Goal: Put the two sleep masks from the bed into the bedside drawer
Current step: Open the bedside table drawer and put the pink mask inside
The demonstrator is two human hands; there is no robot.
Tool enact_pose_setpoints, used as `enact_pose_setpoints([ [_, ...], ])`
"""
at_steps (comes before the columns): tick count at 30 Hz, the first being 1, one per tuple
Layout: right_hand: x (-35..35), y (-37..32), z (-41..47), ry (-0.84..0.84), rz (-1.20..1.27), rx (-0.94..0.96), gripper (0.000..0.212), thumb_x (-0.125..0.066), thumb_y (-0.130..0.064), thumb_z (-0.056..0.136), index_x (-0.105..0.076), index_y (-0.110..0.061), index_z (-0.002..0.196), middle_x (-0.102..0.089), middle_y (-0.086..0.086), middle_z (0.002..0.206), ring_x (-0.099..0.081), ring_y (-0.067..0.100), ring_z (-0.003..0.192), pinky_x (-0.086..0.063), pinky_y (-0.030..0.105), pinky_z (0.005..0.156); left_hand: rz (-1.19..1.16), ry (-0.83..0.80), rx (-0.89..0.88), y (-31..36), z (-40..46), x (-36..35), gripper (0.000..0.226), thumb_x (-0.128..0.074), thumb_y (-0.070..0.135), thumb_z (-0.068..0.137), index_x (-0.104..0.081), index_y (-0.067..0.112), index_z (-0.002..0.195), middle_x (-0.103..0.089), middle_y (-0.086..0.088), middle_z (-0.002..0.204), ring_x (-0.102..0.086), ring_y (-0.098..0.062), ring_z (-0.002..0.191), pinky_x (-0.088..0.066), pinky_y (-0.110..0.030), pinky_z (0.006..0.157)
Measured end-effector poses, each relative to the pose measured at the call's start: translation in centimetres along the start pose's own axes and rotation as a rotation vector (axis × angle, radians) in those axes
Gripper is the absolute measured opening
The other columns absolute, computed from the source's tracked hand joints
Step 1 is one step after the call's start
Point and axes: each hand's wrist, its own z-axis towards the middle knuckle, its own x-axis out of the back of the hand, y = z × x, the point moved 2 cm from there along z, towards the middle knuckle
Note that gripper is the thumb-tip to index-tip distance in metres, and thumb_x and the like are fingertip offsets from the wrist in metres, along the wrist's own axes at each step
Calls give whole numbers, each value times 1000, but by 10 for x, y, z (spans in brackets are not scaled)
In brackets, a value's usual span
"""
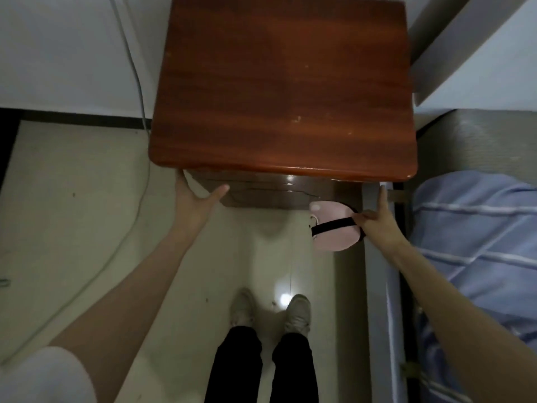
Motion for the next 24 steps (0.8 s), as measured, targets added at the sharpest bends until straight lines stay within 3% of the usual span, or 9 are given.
enact_pose_setpoints([
  [3,-9,-5,7,-39,33,107,87,-53,-4,85,3,-38,142,-51,16,133,-53,34,116,-44,47,98,-62,11,-13,-8,7,-4,87,-75,23,72,-20,18,140,-30,2,143,-23,-3,125,-24,-41,114],
  [7,-16,-13,14,103,267,112,81,-55,-2,82,-9,-36,139,-45,10,139,-49,32,120,-42,58,101,-75,33,-11,-15,11,-5,91,-76,25,71,-17,20,141,-25,-2,151,-21,-9,135,-22,-44,115],
  [10,-15,-14,17,104,302,115,76,-55,-1,81,-14,-34,136,-45,9,138,-49,32,120,-41,59,101,-76,32,-42,-14,16,-2,86,-76,22,71,-22,20,138,-31,-2,147,-28,-11,132,-27,-47,112],
  [13,-11,-11,16,72,283,122,76,-54,0,82,-14,-36,137,-44,10,141,-47,33,124,-39,60,103,-94,12,-52,-14,18,1,85,-76,21,71,-23,22,137,-32,2,146,-29,-8,130,-28,-47,112],
  [17,-6,-4,14,36,172,125,85,-51,0,85,-1,-39,141,-38,14,146,-44,34,127,-37,57,106,-122,-25,-38,-16,15,3,90,-76,23,71,-18,26,139,-25,4,150,-21,-4,132,-24,-44,114],
  [19,-1,-2,11,14,114,114,87,-50,-1,86,4,-42,141,-41,18,144,-53,34,116,-41,52,103,-153,-28,-36,-17,10,2,94,-76,23,71,-14,28,141,-22,4,152,-20,-9,137,-22,-43,114],
  [22,1,-1,5,-11,88,88,89,-49,-2,87,9,-45,140,-58,21,124,-61,22,88,-48,45,90,-180,-19,-18,-21,3,1,95,-75,24,71,-12,28,142,-21,4,153,-20,-13,139,-21,-44,114],
  [24,1,0,1,-4,89,82,90,-49,-1,87,8,-46,139,-62,19,110,-61,27,89,-49,49,91,-193,-10,-6,-23,3,3,92,-74,24,73,-14,28,142,-23,5,151,-22,-13,138,-24,-46,114],
])
